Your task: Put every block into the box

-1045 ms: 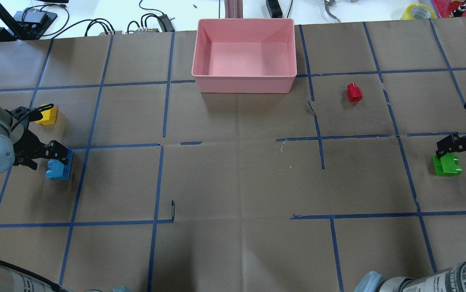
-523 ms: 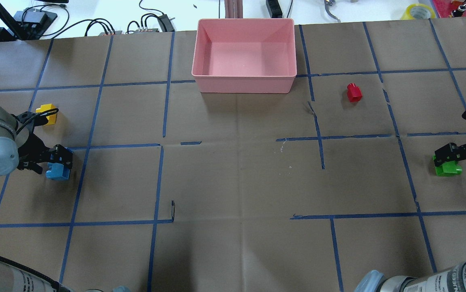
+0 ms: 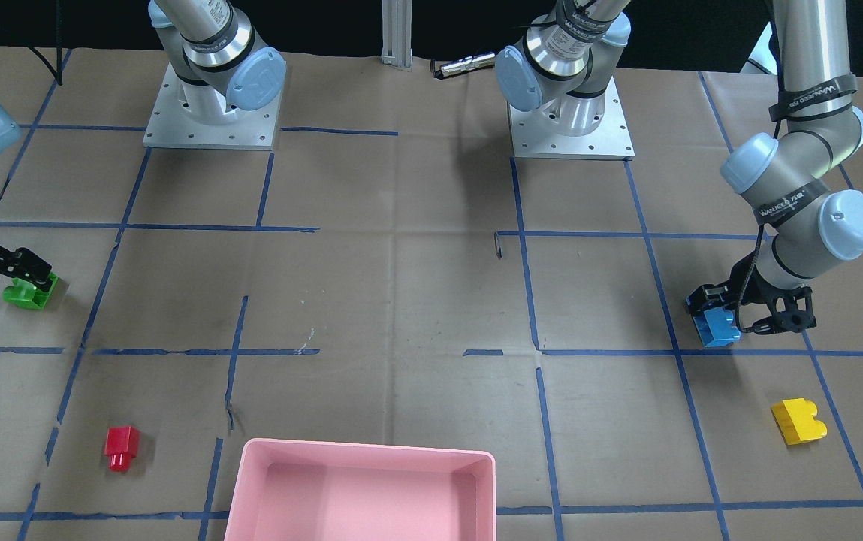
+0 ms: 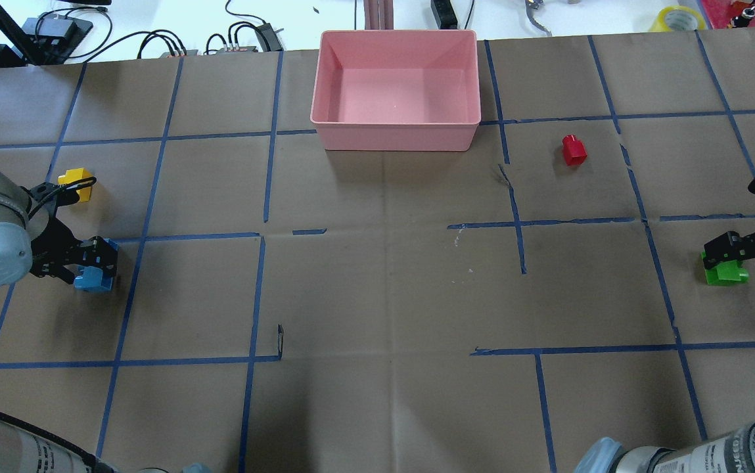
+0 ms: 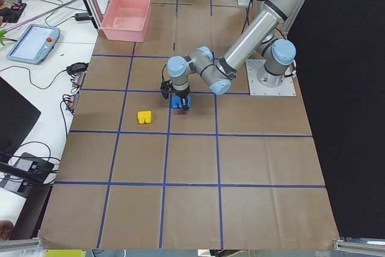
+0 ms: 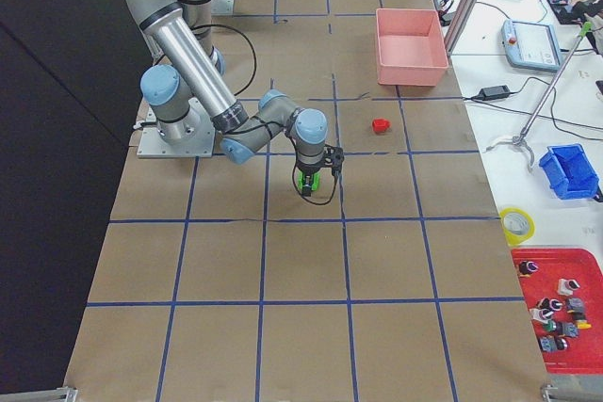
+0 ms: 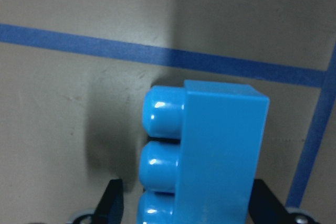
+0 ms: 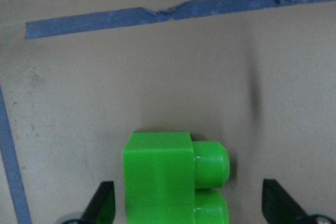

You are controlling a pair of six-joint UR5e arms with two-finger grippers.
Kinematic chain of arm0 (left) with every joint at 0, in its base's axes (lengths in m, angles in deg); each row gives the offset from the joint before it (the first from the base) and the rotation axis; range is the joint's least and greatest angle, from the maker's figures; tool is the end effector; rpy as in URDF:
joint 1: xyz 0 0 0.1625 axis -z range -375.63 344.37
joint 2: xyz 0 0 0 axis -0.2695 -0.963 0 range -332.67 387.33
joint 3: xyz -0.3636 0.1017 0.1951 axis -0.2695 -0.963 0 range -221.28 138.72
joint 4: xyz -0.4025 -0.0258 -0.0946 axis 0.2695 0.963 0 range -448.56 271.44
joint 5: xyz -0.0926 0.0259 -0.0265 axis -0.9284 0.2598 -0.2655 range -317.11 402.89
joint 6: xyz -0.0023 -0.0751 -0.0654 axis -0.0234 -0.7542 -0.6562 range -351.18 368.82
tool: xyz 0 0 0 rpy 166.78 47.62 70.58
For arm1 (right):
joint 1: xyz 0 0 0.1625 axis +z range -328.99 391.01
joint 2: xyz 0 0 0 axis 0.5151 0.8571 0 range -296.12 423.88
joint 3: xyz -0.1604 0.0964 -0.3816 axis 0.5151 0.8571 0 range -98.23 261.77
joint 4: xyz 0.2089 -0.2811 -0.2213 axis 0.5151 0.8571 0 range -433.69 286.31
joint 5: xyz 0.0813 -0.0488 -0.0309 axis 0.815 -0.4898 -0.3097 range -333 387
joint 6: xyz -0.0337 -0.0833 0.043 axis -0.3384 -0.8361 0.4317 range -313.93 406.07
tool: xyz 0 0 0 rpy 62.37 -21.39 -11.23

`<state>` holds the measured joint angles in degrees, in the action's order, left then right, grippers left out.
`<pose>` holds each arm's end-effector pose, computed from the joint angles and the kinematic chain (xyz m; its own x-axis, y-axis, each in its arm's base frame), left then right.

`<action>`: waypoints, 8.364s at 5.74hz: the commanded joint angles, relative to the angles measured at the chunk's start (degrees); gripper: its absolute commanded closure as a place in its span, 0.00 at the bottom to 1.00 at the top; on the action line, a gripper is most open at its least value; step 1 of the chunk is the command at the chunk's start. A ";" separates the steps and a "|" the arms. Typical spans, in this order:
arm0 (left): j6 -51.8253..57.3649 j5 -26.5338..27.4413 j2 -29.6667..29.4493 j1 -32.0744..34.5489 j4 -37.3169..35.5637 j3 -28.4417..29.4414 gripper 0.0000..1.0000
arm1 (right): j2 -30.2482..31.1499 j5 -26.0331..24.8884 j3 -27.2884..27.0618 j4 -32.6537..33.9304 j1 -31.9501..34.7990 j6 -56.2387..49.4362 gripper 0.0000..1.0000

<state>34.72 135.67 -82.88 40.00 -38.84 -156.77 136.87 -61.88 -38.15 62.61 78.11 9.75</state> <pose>0.1821 -0.4941 0.1722 -0.9895 -0.1447 -0.0022 -0.1441 0.9839 0.1059 -0.2350 -0.4516 0.1817 -0.9932 0.1146 -0.0222 0.1146 0.9934 -0.0026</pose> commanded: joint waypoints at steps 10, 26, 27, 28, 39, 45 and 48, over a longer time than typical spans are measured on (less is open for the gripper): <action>-21.18 -7.61 -6.12 22.44 22.98 43.10 0.68 | 0.83 -0.15 3.79 -2.07 0.44 0.80 0.54; -24.38 -5.33 -15.30 21.59 38.18 61.89 0.01 | 1.03 11.18 37.45 -24.78 38.10 52.13 0.51; -17.37 -5.33 -16.43 16.66 37.48 61.62 0.01 | -4.65 11.36 43.22 -22.85 42.85 59.01 0.51; -11.47 -5.33 -17.58 12.96 36.25 61.70 0.01 | -10.27 11.36 48.76 -22.92 46.21 64.47 0.51; -1.74 -4.10 -21.90 1.41 12.16 36.31 0.04 | -29.32 13.92 64.08 -19.56 51.69 67.08 0.00; -0.77 0.78 -21.63 1.41 12.07 36.57 0.79 | -13.76 -1.96 65.08 -53.68 37.13 30.05 0.03; -2.25 0.83 -10.86 4.20 19.83 40.76 0.79 | -10.79 -1.91 50.91 -44.52 31.40 25.06 0.04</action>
<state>33.30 136.53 -97.34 42.74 -23.36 -117.64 124.57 -63.80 18.88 13.27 110.85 35.29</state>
